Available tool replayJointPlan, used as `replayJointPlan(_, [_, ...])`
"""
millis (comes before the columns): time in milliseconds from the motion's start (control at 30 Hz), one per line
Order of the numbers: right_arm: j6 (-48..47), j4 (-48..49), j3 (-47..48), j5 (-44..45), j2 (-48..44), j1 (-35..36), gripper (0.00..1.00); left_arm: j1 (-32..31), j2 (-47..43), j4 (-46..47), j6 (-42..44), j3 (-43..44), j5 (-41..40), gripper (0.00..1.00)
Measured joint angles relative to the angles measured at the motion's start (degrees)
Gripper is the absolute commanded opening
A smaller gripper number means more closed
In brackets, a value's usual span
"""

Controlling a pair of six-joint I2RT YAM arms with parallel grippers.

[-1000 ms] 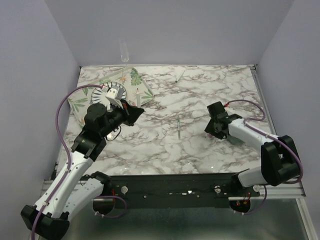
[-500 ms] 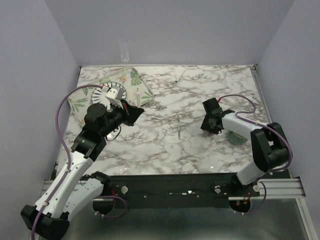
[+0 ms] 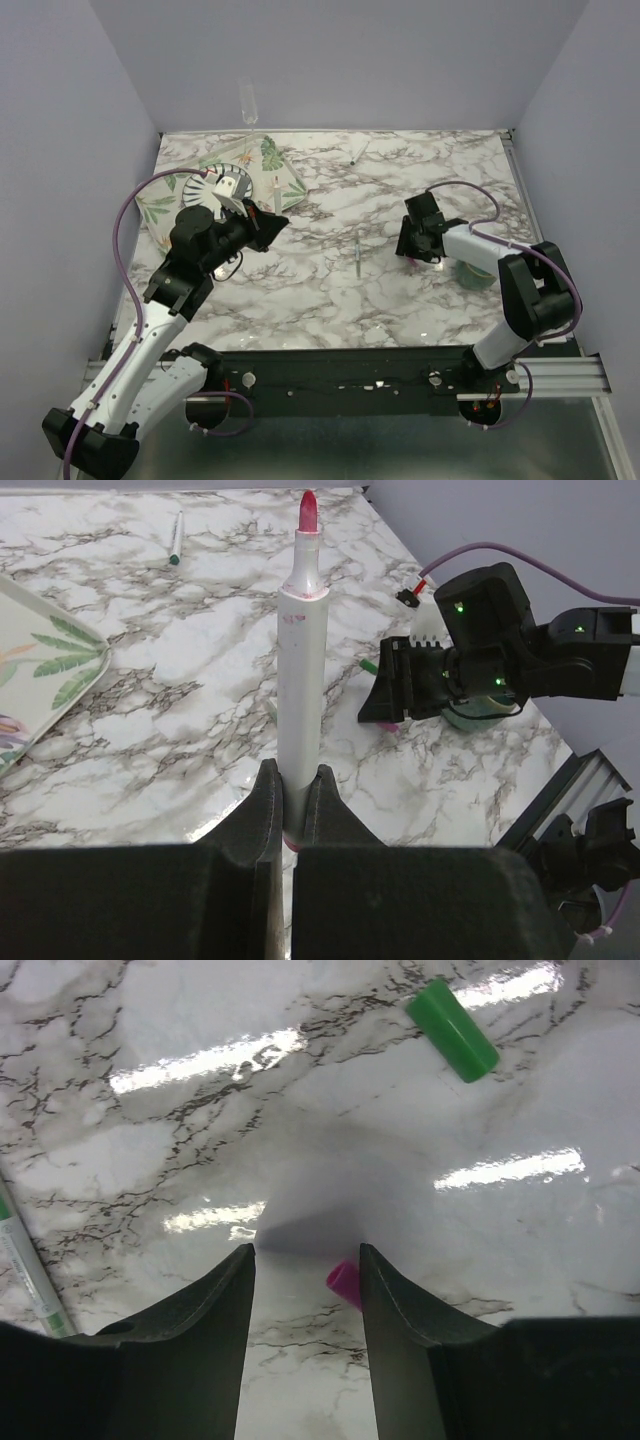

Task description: Insert the pens into the pen caps

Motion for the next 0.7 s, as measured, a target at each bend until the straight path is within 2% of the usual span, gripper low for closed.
replayJointPlan(400, [-6.4, 4.2, -3.3, -7.0, -2.7, 1.2, 0.48, 0.0, 0.2, 0.0, 0.0, 0.0, 0.1, 0.0])
replayJointPlan(700, [-4.7, 1.7, -6.1, -7.4, -7.0, 1.9, 0.46, 0.0, 0.3, 0.0, 0.0, 0.0, 0.2, 0.0])
